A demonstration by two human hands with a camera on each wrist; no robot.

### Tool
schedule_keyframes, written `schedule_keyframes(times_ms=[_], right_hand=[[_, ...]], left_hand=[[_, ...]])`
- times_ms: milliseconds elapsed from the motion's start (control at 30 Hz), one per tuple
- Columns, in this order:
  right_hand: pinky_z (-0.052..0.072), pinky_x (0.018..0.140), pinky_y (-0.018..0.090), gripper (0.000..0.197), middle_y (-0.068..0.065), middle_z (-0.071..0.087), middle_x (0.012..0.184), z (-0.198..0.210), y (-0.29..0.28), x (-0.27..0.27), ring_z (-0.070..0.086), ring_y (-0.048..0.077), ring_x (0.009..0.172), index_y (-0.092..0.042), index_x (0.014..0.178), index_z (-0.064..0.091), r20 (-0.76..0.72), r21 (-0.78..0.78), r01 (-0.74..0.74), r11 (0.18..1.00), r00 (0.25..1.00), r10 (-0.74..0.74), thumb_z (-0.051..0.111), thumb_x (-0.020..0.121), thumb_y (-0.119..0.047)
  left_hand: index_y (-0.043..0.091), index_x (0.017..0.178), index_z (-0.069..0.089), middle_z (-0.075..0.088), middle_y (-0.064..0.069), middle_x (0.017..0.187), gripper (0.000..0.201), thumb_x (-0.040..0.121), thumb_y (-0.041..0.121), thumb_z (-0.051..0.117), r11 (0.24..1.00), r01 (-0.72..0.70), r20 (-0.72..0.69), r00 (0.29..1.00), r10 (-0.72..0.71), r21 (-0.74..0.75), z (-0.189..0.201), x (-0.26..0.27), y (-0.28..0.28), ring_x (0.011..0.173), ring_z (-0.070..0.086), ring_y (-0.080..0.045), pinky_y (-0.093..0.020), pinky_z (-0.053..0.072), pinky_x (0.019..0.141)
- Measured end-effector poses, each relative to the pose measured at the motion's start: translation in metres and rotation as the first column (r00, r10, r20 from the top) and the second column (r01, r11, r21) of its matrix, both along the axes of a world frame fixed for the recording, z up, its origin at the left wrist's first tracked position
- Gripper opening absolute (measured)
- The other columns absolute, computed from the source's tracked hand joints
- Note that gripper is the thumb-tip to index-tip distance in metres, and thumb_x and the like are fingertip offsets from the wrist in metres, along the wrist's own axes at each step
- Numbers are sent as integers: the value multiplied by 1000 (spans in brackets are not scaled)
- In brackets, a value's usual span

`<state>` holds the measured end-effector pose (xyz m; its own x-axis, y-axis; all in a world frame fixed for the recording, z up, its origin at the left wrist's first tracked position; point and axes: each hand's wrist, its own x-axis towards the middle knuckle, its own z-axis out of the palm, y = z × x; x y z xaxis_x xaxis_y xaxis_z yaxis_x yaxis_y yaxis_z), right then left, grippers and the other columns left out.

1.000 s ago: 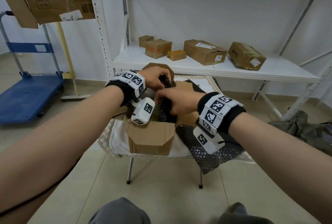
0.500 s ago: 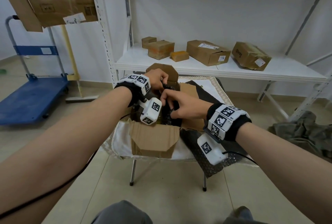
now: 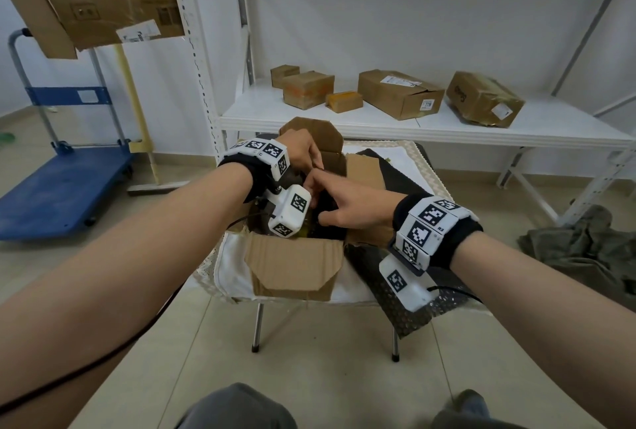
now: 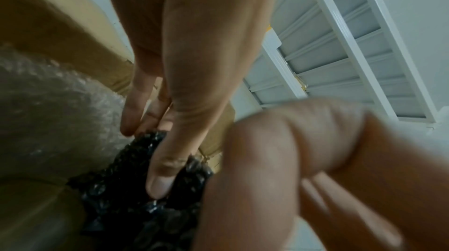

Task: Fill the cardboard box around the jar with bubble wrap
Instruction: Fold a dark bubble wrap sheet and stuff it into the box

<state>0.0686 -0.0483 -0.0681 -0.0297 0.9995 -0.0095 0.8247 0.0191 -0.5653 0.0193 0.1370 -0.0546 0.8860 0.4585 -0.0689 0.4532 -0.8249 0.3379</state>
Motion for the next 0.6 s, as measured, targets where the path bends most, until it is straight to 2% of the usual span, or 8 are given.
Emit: schedule_keyframes(times_ms=[100, 200, 267, 367, 433, 500, 533, 600], right_hand=[[47, 89, 36, 38, 10, 55, 110, 1, -2, 4, 53, 23, 99, -5, 114, 49, 11, 105, 40, 994, 999, -41, 72, 84, -5], [49, 85, 43, 35, -1, 67, 85, -4, -2, 11, 59, 25, 91, -13, 103, 52, 19, 113, 75, 991, 997, -78, 78, 81, -11], [47, 85, 40, 35, -5, 70, 73, -6, -2, 16, 61, 25, 89, -16, 99, 53, 32, 84, 106, 991, 994, -109, 81, 79, -13], [46, 74, 33, 32, -4, 66, 70, -6, -5, 20, 64, 19, 76, -12, 100, 57, 54, 10, 138, 990, 989, -138, 82, 79, -13], [44, 68, 29, 22, -7, 61, 69, -9, -7, 21, 57, 11, 68, -15, 99, 57, 93, -25, 149, 989, 985, -146, 75, 87, -16], [42, 78, 26, 11, -7, 60, 73, -13, -9, 21, 55, 6, 69, -17, 97, 55, 99, -60, 147, 987, 985, -141, 65, 94, -16], [40, 93, 27, 9, -5, 62, 76, -15, -10, 20, 57, 7, 73, -18, 97, 53, 100, -77, 139, 987, 986, -131, 62, 96, -15], [14, 118, 32, 8, 4, 72, 90, -16, -9, 19, 64, 14, 92, -16, 103, 52, 116, -120, 122, 985, 987, -108, 57, 97, -12]], left_hand=[[31, 86, 76, 72, 4, 82, 18, 83, 14, 72, 999, 43, -46, 998, -42, 19, 1, 0, -3, 72, 58, -7, -21, 47, 67], [44, 74, 71, 70, 8, 75, 31, 84, 14, 69, 993, 111, -140, 984, -105, 31, 6, 0, -6, 68, 56, -11, -26, 48, 64], [44, 68, 68, 62, 12, 63, 37, 86, 12, 66, 986, 156, -212, 967, -141, 55, 10, 2, -11, 59, 50, -8, -22, 42, 58], [37, 88, 76, 62, 8, 68, 31, 89, 10, 61, 979, 201, -302, 935, -185, 22, 9, 9, -16, 56, 46, -5, -19, 40, 56], [29, 102, 79, 64, 7, 74, 31, 91, 9, 59, 980, 200, -342, 919, -194, -20, 7, 13, -17, 56, 45, -6, -19, 39, 53], [26, 108, 78, 65, 7, 75, 28, 93, 11, 59, 978, 197, -377, 903, -208, -67, 8, 16, -18, 50, 47, -2, -15, 38, 48], [25, 109, 77, 66, 9, 74, 27, 93, 12, 60, 978, 193, -387, 898, -210, -83, 10, 16, -19, 47, 48, 1, -12, 38, 46], [28, 110, 76, 70, 12, 80, 26, 94, 16, 61, 981, 168, -406, 894, -193, -97, 11, 14, -21, 51, 52, 5, -10, 41, 49]])
